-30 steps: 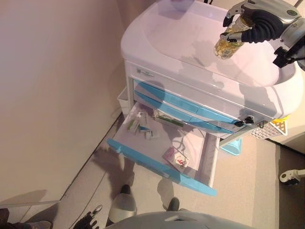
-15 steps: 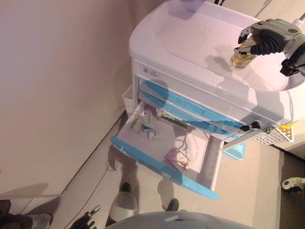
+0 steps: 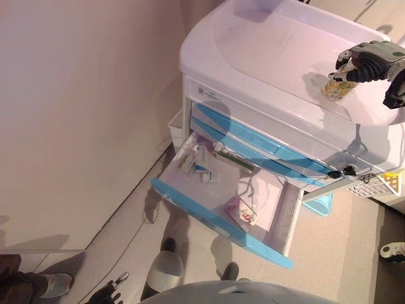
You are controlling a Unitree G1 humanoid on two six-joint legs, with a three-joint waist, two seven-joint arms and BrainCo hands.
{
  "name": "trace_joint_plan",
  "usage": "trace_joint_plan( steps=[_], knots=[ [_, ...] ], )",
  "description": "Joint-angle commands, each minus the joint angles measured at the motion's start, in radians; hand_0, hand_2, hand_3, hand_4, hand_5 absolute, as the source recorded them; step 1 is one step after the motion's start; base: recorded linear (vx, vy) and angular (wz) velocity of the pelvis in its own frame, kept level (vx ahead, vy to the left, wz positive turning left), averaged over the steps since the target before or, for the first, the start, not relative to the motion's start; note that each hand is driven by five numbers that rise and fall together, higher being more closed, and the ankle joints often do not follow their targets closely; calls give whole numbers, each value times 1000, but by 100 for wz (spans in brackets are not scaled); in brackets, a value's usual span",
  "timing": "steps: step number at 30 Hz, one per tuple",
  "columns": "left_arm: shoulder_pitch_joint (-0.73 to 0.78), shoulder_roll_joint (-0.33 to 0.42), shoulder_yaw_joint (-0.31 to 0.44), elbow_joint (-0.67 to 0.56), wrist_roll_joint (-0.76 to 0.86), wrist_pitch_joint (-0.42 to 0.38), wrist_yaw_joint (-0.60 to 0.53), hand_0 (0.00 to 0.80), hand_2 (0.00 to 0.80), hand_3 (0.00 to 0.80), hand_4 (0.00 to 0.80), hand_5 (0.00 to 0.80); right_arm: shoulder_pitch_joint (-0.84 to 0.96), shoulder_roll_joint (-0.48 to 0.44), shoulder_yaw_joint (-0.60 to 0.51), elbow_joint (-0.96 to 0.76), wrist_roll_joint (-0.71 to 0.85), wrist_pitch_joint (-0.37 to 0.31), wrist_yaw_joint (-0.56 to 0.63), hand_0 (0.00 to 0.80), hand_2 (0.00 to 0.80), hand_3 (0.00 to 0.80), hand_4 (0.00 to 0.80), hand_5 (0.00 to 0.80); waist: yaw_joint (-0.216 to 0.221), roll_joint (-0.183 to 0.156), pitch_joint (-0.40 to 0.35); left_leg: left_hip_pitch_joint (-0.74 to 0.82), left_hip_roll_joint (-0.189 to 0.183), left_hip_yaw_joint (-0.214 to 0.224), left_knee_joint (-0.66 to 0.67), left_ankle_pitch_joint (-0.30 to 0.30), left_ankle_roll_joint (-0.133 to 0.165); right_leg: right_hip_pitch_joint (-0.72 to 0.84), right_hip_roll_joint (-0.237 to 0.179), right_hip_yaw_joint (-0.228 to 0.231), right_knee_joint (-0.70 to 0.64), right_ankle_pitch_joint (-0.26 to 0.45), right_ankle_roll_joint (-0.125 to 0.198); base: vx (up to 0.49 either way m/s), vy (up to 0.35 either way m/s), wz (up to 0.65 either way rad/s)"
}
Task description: Open the drawer and pick up the medicine
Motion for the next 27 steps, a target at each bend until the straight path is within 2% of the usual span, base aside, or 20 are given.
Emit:
trace_joint_plan(
  steps=[1, 9, 10, 11, 27],
  knots=[
    [54, 52, -23, -24, 6, 3, -11, 0, 0, 0, 0, 0, -63, -1, 45, 13, -5, 26, -23, 800, 800, 800, 800, 800, 25, 10, -25, -22, -5, -21, -15, 30, 43, -17, -68, -15, 114, 13, 49, 0, 0, 0],
    [54, 51, -24, -18, 8, 1, -16, 0, 0, 0, 0, 0, -37, 14, 35, 36, -8, 12, -16, 800, 800, 800, 800, 800, 27, 15, -27, -15, -8, -25, -22, 33, 44, -14, -68, -15, 112, 15, 49, -2, 3, 3],
    [53, 51, -26, -14, 8, 0, -18, 0, 0, 0, 0, 0, -37, 16, 33, 45, -10, 10, -14, 442, 442, 442, 442, 442, 28, 15, -29, -15, -8, -25, -22, 33, 44, -14, -69, -15, 113, 15, 49, 0, 0, 0],
    [51, 51, -27, -13, 10, 0, -18, 0, 0, 0, 0, 0, -37, 21, 32, 50, -15, 11, -16, 0, 0, 0, 0, 0, 29, 15, -29, -16, -9, -25, -20, 33, 44, -13, -69, -15, 113, 14, 49, 0, 0, 0],
    [50, 48, -36, -2, 16, -1, -31, 0, 0, 0, 0, 0, -51, 14, 16, 36, -4, 32, -79, 0, 0, 0, 0, 0, 19, 22, -32, -9, -6, -19, -18, 29, 43, -13, -71, -9, 119, 10, 47, 0, 0, 0]
  ],
)
